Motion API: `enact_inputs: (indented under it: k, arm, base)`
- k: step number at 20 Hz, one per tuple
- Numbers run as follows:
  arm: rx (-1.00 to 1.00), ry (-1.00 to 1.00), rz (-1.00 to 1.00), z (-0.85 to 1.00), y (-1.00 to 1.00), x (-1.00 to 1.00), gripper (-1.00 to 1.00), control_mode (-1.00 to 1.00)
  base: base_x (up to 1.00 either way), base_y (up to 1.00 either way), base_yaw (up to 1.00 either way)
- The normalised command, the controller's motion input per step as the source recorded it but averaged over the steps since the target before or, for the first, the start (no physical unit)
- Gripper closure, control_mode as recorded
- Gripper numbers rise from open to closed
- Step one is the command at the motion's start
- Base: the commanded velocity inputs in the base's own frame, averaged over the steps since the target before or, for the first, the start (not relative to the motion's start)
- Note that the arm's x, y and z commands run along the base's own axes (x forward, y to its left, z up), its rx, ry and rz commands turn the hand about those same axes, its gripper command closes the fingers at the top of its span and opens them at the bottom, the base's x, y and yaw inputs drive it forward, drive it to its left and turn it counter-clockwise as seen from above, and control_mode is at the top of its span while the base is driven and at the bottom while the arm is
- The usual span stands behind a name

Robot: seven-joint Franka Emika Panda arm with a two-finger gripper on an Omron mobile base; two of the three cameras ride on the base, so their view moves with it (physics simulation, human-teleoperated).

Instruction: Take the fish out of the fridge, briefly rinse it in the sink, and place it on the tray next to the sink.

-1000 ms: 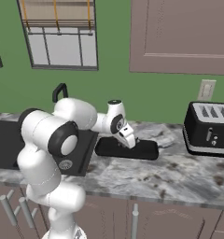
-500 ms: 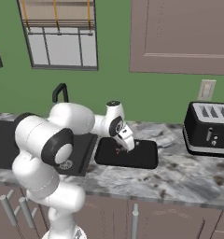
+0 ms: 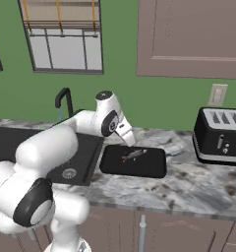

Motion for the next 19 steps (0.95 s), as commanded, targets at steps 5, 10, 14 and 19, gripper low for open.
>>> enact_inputs:
  k: [5,10,14,19]
  arm:
    - [-0.18,-0.46,0.00,0.97,0.51,-0.99,-1.00,-1.00]
    - [-0.24,-0.66,0.00,0.96,0.56,-1.00,-1.00,-1.00]
    - [-0.31,-0.73,0.01,0.79,0.63,-1.00,-1.00,-1.00]
    - [-0.20,-0.26,0.05,0.04,0.84,-0.98,-1.00,-1.00]
  base:
    - [0.00,0.00,0.00]
    - [0.00,0.00,0.00]
    - [0.00,0.00,0.00]
    - [0.00,0.00,0.00]
